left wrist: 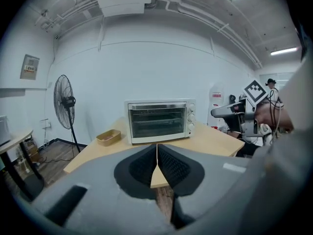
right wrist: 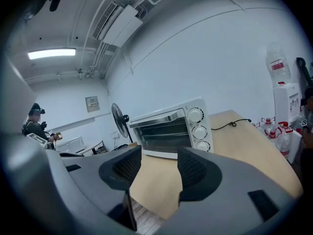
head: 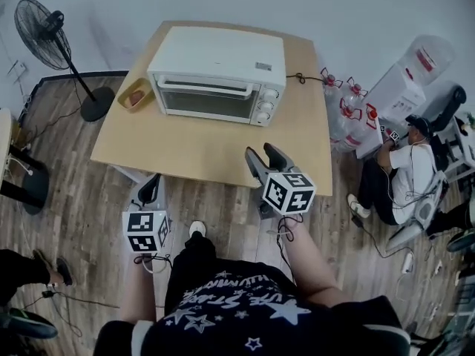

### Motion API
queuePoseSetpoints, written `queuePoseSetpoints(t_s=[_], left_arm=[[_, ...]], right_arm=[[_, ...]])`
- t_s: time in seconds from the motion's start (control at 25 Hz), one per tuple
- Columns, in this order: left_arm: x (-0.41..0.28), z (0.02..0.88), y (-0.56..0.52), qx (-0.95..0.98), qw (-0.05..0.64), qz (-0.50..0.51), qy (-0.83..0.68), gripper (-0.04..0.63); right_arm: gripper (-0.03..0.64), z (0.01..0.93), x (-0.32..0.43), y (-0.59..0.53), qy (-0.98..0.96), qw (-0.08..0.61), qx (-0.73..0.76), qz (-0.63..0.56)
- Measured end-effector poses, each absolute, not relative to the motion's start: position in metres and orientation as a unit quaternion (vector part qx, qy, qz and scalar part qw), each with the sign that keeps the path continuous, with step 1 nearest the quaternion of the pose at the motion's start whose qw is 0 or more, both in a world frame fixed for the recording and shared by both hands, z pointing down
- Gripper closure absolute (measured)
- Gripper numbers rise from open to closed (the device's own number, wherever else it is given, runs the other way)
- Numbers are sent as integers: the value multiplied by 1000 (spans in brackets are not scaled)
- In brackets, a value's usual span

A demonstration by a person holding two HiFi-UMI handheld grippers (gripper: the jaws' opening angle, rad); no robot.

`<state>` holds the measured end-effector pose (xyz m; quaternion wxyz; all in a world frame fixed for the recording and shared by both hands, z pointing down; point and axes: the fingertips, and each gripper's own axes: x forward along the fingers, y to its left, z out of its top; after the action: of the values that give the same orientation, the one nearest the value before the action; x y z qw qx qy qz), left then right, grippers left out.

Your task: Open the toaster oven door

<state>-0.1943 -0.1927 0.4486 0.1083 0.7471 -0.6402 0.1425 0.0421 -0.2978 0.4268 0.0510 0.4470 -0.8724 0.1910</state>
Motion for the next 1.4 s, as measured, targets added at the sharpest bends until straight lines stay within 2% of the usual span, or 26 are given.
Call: queuePoseSetpoints(t_s=[0.88, 1.4], left_arm=[[-269, 422, -355, 804, 99, 147, -568, 574], [-281, 432, -408, 823, 106, 152, -536, 574]], right_arm=[[460, 376, 14, -424, -798, -9, 562, 217], [465, 383, 4, -474, -772, 18, 593, 228]])
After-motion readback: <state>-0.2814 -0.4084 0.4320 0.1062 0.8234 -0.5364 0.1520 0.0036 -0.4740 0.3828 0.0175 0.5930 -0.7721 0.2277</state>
